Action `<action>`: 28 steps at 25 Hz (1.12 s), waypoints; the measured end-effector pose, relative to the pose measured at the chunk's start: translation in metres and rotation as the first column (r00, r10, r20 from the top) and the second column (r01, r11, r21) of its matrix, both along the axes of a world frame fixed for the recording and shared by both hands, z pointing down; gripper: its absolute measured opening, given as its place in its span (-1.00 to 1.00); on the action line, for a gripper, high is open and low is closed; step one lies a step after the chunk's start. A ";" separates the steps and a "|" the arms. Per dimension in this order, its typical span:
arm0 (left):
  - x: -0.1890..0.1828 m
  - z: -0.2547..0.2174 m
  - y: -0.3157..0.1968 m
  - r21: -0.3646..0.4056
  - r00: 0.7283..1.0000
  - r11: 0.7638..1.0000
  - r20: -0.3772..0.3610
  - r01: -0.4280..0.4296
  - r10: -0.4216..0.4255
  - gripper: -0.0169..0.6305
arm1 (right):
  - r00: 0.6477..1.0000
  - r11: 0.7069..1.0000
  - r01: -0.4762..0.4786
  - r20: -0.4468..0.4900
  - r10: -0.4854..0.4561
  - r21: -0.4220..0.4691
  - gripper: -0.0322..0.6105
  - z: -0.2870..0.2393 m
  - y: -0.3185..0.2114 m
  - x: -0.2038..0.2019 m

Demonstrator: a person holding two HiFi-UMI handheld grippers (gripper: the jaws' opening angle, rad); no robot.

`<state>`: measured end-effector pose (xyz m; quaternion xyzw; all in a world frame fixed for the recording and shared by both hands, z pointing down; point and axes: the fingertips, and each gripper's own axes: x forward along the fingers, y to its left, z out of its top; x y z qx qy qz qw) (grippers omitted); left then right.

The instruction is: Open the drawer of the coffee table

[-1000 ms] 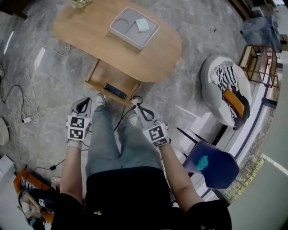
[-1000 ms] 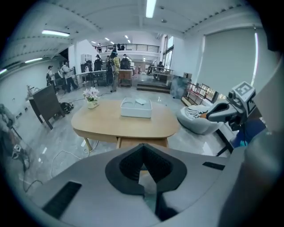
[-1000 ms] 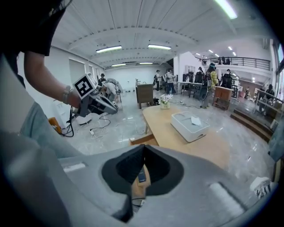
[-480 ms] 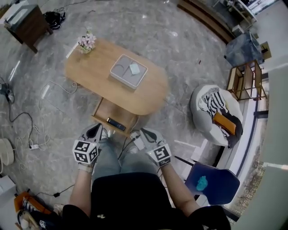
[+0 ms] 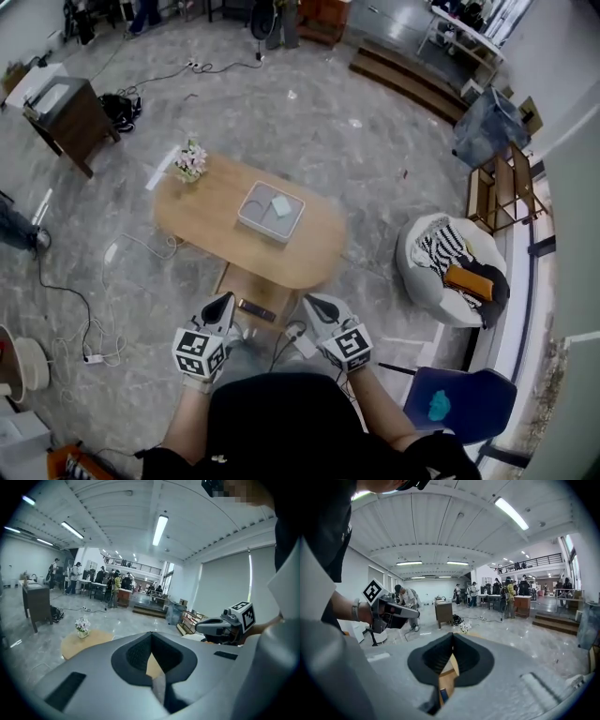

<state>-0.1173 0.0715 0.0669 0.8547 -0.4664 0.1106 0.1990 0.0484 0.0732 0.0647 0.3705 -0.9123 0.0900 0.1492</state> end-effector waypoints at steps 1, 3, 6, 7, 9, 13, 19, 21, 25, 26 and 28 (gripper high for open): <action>0.001 -0.013 -0.001 0.019 1.000 1.000 0.000 -0.006 0.006 -0.90 | 1.000 1.000 -0.004 0.002 0.004 0.009 -0.90 -0.009 0.000 0.000; 0.002 -0.037 -0.005 0.060 1.000 0.998 0.011 -0.022 0.021 -0.90 | 1.000 0.999 -0.015 0.004 0.014 0.032 -0.90 -0.027 -0.001 0.000; 0.003 -0.063 -0.010 0.109 0.999 0.993 0.036 -0.043 0.039 -0.90 | 1.000 0.998 -0.020 0.010 0.019 0.060 -0.90 -0.046 -0.002 0.000; 0.002 -0.069 -0.011 0.120 0.998 0.992 0.040 -0.044 0.040 -0.90 | 1.000 0.997 -0.025 0.012 0.024 0.069 -0.90 -0.052 -0.003 0.001; 0.000 -0.078 -0.013 0.136 0.999 0.990 0.036 -0.041 0.036 -0.90 | 0.999 0.996 -0.037 0.020 0.036 0.084 -0.90 -0.067 -0.006 0.001; -0.001 -0.090 -0.016 0.153 0.999 0.988 0.023 -0.038 0.035 -0.90 | 0.999 0.992 -0.045 0.022 0.043 0.116 -0.90 -0.088 -0.013 -0.001; 0.004 -0.105 -0.015 0.185 0.998 0.981 0.038 -0.059 0.053 -0.90 | 0.998 0.988 -0.051 0.049 0.044 0.149 -0.90 -0.116 -0.013 -0.008; 0.004 -0.110 -0.014 0.198 0.997 0.978 0.046 -0.067 0.059 -0.90 | 0.997 0.986 -0.053 0.060 0.044 0.159 -0.90 -0.124 -0.012 -0.010; 0.003 -0.115 -0.012 0.221 0.996 0.973 0.076 -0.072 0.056 -0.90 | 0.996 0.981 -0.076 0.059 0.066 0.177 -0.91 -0.131 -0.009 -0.010; 0.003 -0.117 -0.012 0.225 0.995 0.972 0.083 -0.072 0.054 -0.90 | 0.996 0.981 -0.069 0.062 0.059 0.183 -0.90 -0.133 -0.008 -0.012; 0.005 -0.119 -0.012 0.230 0.995 0.970 0.085 -0.071 0.053 -0.90 | 0.997 0.980 -0.057 0.064 0.046 0.188 -0.90 -0.134 -0.006 -0.015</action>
